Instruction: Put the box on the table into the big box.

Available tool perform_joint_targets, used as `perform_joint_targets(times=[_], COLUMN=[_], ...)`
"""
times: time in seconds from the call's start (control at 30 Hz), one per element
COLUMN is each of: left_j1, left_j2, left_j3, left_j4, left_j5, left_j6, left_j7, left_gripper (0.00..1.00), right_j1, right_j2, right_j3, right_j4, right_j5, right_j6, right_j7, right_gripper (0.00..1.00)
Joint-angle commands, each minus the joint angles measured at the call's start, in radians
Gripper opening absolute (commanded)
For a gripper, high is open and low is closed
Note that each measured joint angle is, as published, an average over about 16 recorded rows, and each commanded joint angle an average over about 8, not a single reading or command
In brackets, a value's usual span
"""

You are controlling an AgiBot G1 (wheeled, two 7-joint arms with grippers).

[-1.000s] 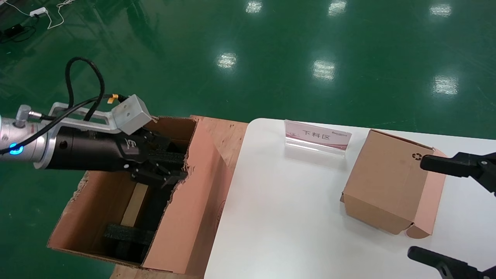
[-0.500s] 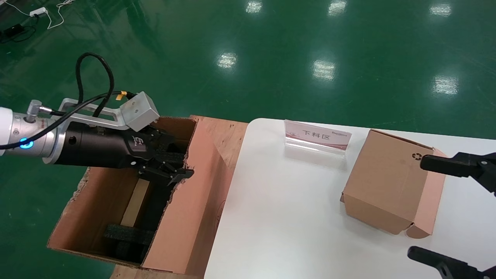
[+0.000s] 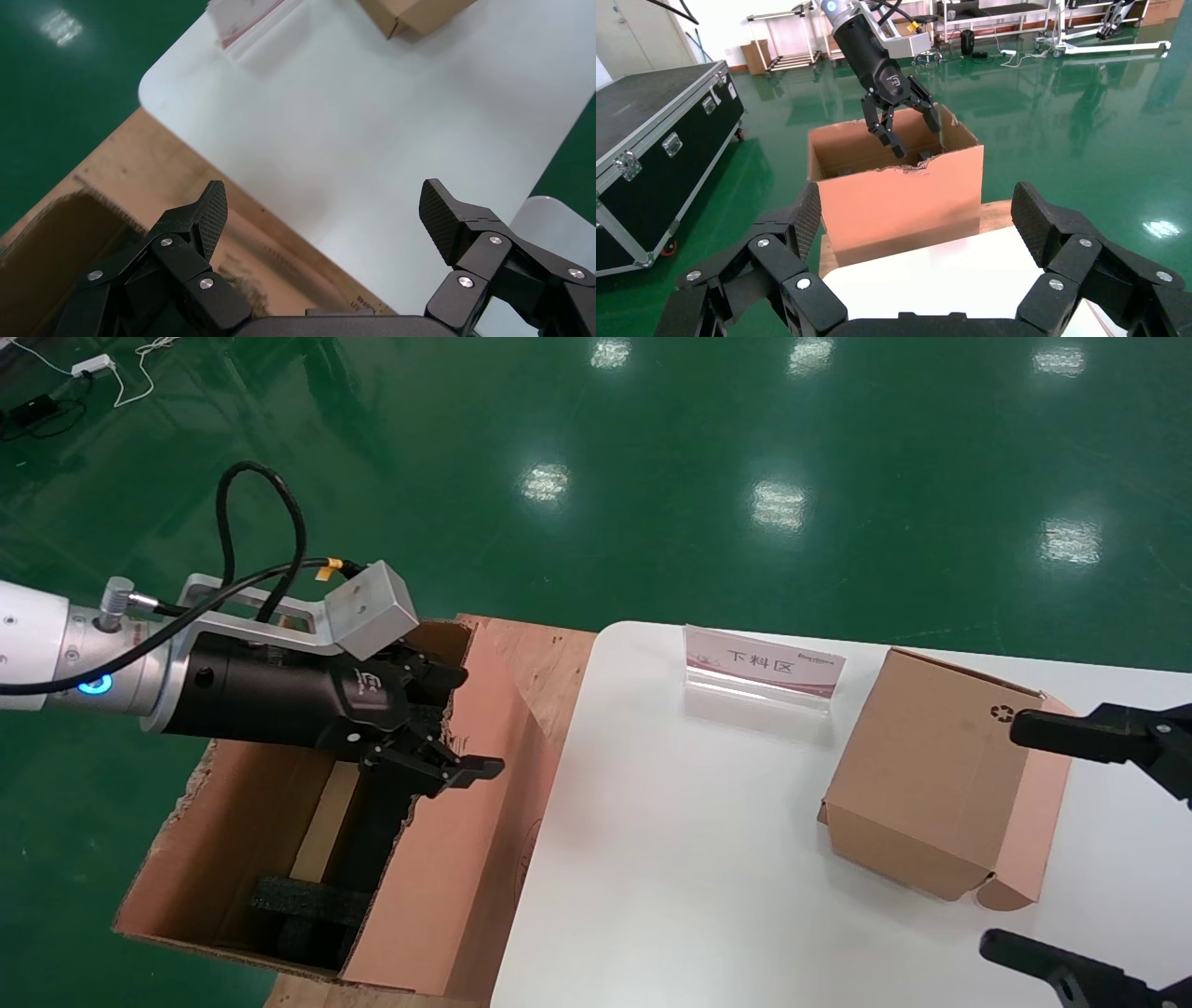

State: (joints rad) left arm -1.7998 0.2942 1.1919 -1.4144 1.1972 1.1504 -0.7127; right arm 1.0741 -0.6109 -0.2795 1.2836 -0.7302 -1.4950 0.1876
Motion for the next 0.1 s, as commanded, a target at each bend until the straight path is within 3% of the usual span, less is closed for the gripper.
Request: perform_joint_targets(times=[0.03,0.1], left_j1=[0.025,0.032], left_j2=[0.011,0.014], left_j3=[-0.032,-0.041], left_j4=[0.005,0.006], left_j5=[-0.016,-0.02], left_j6=[0.012,0.016], left_j7=[0.018,0.023], left_gripper=[1.0,1.0], right_j1=[0.0,0.0], right_j2=[0.0,0.0], right_j3=[0.0,0.0], right_j4=[0.0,0.0], right_j5=[0.0,0.0], right_j6=[0.0,0.0], right_j7=[0.0,0.0], right_gripper=[1.0,1.0])
